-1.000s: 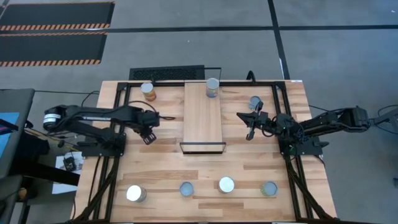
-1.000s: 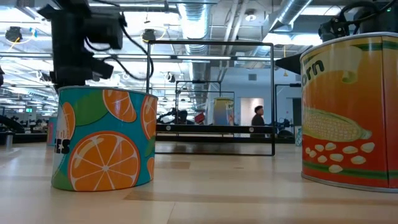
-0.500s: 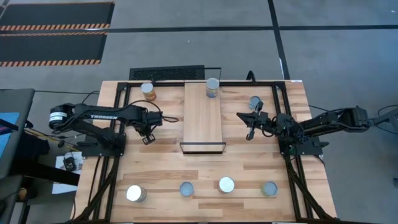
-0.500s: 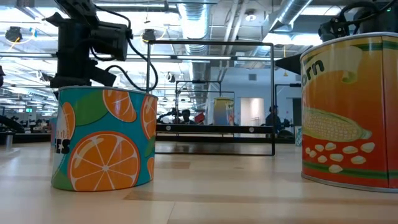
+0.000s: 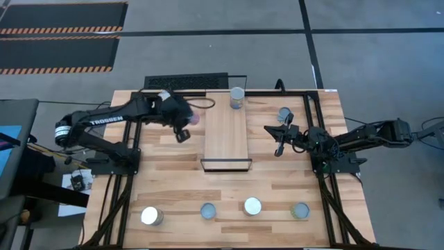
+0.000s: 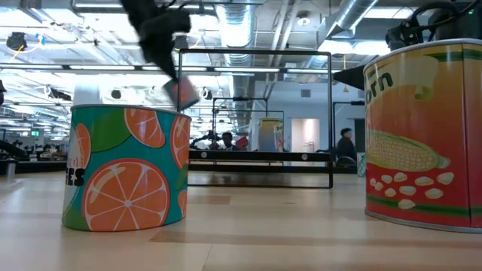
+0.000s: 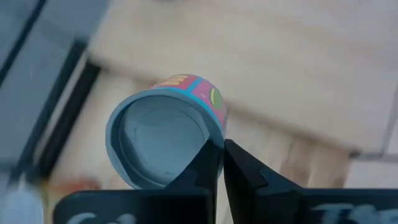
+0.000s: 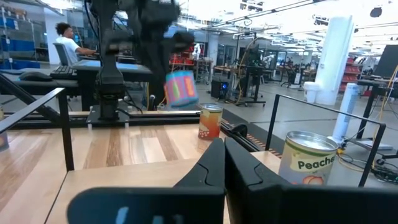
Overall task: Pick and place cans onto a shelf
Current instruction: Put the small canned corn on the shelf
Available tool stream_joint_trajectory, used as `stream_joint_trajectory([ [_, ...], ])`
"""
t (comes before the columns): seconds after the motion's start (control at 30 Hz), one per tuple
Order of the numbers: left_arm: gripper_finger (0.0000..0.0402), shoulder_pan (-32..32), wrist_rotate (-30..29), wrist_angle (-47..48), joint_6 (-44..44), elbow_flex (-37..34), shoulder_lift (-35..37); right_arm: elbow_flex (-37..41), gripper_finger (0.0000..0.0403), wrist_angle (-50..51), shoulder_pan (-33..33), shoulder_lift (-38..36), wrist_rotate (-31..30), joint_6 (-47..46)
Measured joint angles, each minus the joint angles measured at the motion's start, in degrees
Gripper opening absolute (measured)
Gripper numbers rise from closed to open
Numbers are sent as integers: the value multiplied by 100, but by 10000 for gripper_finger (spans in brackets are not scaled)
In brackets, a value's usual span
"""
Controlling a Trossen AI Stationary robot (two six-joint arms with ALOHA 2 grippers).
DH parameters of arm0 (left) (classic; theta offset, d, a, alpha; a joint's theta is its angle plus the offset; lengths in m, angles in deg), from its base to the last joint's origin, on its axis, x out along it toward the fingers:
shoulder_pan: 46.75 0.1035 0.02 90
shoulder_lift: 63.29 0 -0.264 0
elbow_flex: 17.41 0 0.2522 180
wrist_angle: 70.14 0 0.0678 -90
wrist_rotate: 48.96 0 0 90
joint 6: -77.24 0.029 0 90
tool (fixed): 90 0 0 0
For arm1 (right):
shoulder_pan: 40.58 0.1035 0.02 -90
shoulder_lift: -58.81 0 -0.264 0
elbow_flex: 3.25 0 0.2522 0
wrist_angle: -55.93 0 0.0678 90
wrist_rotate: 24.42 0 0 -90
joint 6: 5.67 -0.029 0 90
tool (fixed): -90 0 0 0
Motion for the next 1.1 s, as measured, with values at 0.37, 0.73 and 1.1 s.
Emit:
stream_joint_trajectory([
  [0.37,0,-204,541,-593,1137,1803,-2058,0,12,-1,-109,0,-1,23],
  [0.73,0,-202,698,-605,1563,2918,-3642,-2,12,19,-109,0,0,38],
  [1.1,0,-121,265,-1277,1651,3017,-4171,-2,12,61,-109,0,2,38],
])
